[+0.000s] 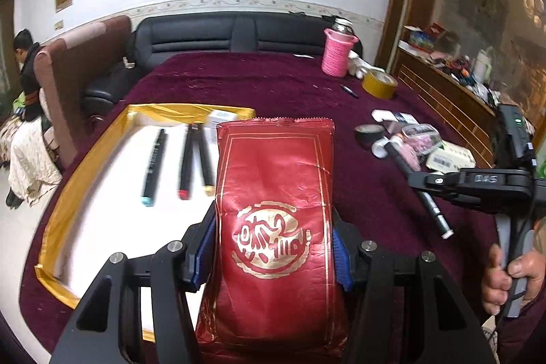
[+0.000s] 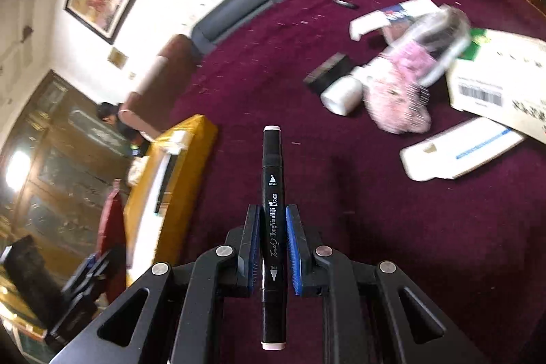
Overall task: Organize objects
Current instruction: 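Lower the red pouch and black marker into the gold box, opening both grippers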
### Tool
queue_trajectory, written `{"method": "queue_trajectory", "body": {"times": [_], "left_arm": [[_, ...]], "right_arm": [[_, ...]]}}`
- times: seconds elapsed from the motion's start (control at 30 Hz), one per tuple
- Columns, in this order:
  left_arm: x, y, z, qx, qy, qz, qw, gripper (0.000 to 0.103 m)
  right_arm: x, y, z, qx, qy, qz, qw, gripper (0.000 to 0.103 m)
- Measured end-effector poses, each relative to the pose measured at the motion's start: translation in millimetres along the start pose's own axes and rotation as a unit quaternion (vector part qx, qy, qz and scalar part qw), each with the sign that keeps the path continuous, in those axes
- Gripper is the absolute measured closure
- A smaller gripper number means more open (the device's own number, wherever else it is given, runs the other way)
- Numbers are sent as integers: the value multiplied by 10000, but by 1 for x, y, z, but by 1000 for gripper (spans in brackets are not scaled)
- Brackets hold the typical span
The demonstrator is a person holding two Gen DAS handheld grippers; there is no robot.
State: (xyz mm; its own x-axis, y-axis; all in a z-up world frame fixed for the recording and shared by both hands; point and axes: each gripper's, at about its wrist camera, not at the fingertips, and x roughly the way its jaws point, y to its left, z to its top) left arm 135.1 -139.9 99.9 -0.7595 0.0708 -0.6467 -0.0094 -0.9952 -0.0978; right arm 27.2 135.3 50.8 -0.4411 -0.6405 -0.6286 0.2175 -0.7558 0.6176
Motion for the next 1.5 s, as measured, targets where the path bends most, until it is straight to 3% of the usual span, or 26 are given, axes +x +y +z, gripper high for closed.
{"method": "queue_trajectory", "body": {"times": [0.17, 0.4, 0.7, 0.87, 1.13, 1.5], "left_arm": [[-13, 41, 13, -181, -88, 343, 9992, 48], [-7, 96, 35, -229, -40, 890, 9958, 47], [52, 147, 57, -421, 515, 908, 9936, 47], [82, 167, 65, -488, 820, 892, 9914, 47], [121, 191, 73, -661, 1084, 901, 9878, 47], [139, 191, 74, -620, 1157, 707, 9888, 47]], "right_arm": [[1, 39, 6, -142, 48, 477, 9987, 86], [39, 88, 21, -178, 355, 951, 9947, 86], [122, 137, 36, 52, 945, 1197, 9883, 86], [163, 159, 41, 150, 1215, 1132, 9860, 86], [225, 194, 52, -3, 1501, 662, 9865, 86], [272, 191, 52, -29, 1711, 185, 9851, 85]]}}
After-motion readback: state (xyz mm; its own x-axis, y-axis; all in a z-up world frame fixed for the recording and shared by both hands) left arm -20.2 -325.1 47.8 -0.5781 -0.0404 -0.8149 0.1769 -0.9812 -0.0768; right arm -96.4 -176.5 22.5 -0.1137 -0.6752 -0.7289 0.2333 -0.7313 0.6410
